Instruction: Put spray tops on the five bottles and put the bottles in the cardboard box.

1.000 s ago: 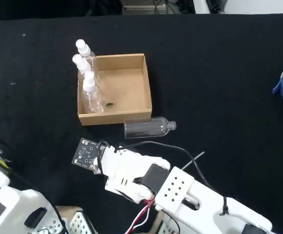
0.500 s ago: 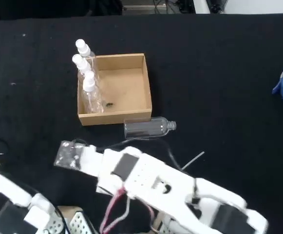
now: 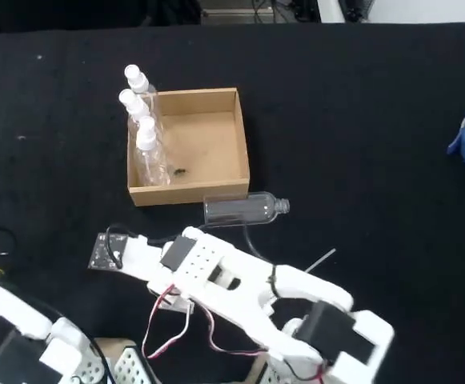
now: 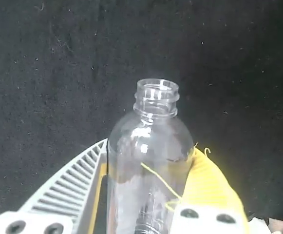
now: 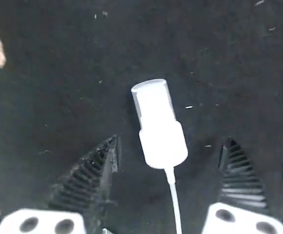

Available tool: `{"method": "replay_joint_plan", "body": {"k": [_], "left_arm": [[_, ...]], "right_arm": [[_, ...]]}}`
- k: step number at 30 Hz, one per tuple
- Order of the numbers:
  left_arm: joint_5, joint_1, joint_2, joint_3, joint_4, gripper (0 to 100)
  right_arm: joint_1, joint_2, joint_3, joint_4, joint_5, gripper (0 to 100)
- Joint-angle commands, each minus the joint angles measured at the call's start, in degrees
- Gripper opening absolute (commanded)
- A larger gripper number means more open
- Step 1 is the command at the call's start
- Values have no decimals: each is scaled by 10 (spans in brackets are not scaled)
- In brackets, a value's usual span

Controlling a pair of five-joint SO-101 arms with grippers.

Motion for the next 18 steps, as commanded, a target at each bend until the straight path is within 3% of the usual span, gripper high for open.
{"method": "replay_joint_plan", "body": {"k": [1, 6, 10, 18], "left_arm": [[4, -4, -27, -22, 3, 30], [4, -2, -33, -21, 3, 30], [4, -1, -33, -24, 4, 30], [14, 12, -34, -25, 6, 30]], "right_arm": [[15, 11, -36, -38, 9, 296], [18, 38, -25, -72, 54, 250], [18, 45, -25, -76, 72, 11], [66, -22, -24, -72, 55, 9]]}}
